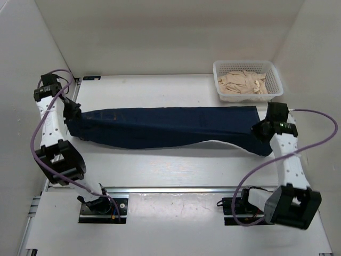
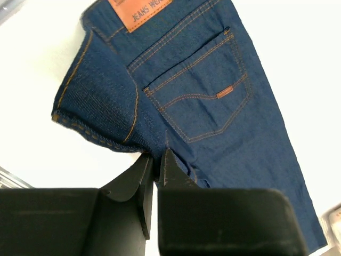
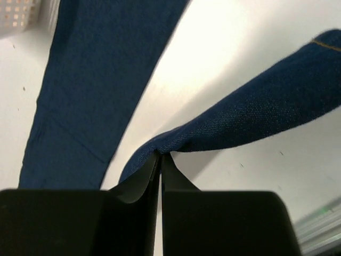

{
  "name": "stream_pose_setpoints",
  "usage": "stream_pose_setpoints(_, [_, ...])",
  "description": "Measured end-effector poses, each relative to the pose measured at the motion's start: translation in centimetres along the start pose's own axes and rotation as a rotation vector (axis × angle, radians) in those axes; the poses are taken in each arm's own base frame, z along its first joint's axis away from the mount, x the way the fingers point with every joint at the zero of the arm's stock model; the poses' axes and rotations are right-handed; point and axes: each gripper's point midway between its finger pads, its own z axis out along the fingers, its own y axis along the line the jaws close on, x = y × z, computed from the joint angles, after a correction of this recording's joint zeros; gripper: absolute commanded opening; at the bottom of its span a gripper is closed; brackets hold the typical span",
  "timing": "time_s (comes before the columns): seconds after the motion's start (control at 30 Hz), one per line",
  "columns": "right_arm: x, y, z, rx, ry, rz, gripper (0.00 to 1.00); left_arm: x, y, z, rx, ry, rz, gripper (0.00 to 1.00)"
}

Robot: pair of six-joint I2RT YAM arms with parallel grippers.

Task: Fold and stack the trousers
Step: Fold the trousers

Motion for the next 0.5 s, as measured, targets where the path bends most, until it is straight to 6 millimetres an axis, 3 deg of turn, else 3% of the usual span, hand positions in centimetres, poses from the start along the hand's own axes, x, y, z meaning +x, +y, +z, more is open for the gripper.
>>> stream_pose_setpoints(0.23, [-1.8, 3.4, 5.1, 0.036, 0.049, -0.005, 0.01, 0.3, -1.8, 3.3, -0.037, 0.07, 0.017, 0.11])
stream_pose_setpoints(0.5, [-4.7, 8.6, 9.0, 0.004, 0.075, -0.08, 0.01, -0.1, -4.1, 5.3, -0.04, 0.086, 0.023, 0.11])
